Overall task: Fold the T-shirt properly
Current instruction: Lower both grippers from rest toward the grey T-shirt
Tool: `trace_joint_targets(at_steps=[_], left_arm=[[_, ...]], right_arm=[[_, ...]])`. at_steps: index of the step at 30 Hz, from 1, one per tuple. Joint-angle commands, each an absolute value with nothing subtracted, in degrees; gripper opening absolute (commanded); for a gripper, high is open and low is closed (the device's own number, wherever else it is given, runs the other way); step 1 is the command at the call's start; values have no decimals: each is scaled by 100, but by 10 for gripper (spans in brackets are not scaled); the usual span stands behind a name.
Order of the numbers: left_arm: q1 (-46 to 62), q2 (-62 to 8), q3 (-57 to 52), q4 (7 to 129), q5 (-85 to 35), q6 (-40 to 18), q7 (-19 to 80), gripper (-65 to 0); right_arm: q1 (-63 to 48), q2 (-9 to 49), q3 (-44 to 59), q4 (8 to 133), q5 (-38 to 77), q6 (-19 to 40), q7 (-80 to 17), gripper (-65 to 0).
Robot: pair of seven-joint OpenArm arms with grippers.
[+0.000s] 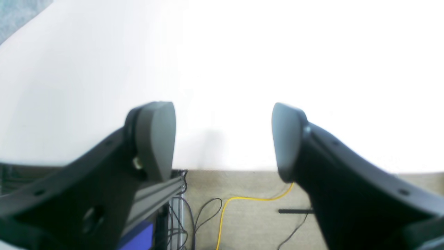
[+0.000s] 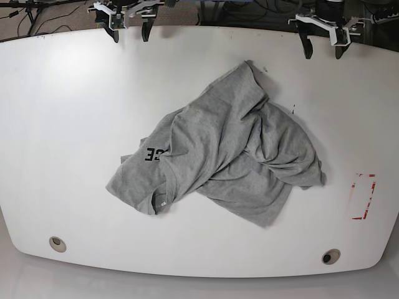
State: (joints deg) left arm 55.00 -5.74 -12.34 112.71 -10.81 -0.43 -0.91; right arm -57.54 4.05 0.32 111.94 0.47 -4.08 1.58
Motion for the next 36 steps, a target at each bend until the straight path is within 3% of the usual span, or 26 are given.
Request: trace_joint_targets(at_steps=[1,18,36], left_arm=[[5494,-595,-1273,11276,-1092,-48,-222,-205],[4838,-690,-1250,11579,-1079,-41,-17,-211],[4052,-453,-1229,11286,-1043,-24,49,-215]], right_arm=[[-5763,399,41,11271,83,-410,309,-234],[-4864,468,58,11337,82,-285,54,-237],[-3391,422,589,11234,17,-304,-1142,-243]])
